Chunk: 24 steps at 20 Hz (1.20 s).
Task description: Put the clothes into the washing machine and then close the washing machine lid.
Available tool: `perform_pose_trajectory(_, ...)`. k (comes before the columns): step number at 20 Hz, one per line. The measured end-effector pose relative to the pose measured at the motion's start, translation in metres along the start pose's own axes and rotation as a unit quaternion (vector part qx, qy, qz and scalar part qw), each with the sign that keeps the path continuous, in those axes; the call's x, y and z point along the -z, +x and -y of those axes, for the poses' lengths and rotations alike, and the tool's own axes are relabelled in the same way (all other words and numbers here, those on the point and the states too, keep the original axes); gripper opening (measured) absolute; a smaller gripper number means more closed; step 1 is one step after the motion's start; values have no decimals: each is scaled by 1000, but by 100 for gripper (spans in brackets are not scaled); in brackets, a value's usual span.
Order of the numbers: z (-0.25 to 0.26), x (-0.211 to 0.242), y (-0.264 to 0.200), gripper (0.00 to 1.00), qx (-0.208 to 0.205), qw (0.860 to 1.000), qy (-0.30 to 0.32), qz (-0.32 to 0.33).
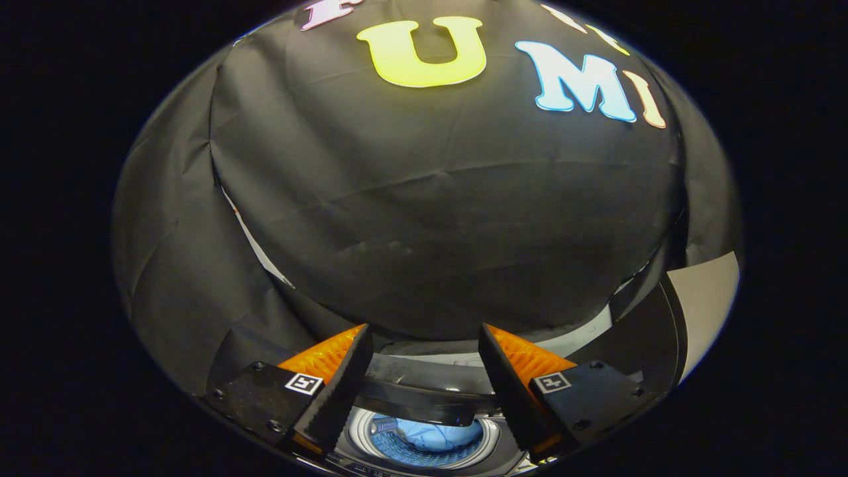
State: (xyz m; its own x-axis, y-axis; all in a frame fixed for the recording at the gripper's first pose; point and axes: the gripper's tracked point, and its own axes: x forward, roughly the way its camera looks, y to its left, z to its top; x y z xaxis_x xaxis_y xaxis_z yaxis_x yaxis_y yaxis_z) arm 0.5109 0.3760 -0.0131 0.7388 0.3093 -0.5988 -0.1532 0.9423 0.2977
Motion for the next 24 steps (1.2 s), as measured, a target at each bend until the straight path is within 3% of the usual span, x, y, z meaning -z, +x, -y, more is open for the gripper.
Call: perform_pose_trajectory(24,-18,62,-54,100,7,999,-5,43)
